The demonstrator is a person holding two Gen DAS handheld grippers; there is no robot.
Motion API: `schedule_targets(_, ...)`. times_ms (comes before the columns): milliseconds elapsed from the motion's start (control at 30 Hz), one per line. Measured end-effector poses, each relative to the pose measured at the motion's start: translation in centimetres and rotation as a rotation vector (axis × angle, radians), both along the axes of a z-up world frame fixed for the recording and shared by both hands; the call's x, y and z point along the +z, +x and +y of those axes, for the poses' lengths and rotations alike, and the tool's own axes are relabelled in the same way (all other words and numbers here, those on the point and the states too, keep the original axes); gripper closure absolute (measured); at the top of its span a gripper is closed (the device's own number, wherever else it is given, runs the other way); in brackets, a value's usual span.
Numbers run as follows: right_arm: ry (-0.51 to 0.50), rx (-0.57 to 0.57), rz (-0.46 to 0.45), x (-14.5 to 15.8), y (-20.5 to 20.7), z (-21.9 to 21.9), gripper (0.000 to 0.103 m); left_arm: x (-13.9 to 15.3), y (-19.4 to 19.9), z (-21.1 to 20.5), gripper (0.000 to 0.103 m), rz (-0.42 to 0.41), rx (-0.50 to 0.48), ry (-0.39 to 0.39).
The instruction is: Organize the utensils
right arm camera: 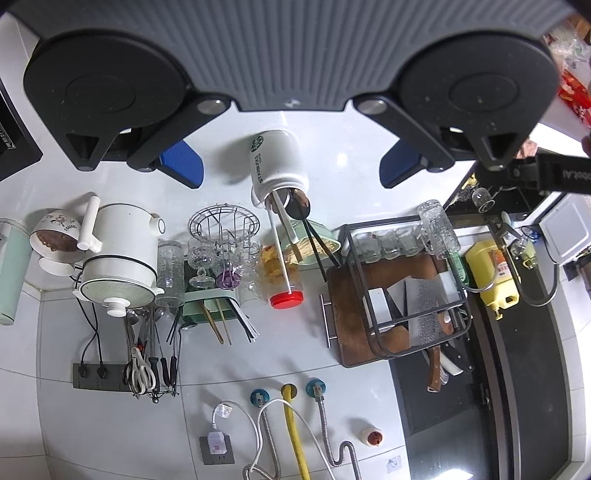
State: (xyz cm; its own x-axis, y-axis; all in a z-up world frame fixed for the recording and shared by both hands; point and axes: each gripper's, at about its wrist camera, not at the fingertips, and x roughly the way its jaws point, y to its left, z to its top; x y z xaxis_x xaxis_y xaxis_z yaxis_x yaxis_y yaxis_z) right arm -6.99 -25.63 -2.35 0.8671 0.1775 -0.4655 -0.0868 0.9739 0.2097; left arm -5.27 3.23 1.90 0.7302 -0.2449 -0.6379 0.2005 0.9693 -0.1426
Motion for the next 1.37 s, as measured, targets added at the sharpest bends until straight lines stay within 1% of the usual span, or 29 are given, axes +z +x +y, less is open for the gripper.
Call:
schedule_targets(133,-0.006,-0.005,0.011,-0.14,0.15,-0.01,0.0,0.04,0.1,-0.14,0.005,-0.001,-0.004,-0.001)
schedule_targets(700,0.004,-0.003,0.006,-0.24,-0.08,0.24,0.0,0.1,-0.05,0.26,0.005,-0.001,-0.005,0.007)
schedule_targets(1367,0.003,-0.004,-0.011,0.29,-0.27,0.69,0.0,0.65,-0.2,0.25,0.005,-0.013,-0.02,0.002)
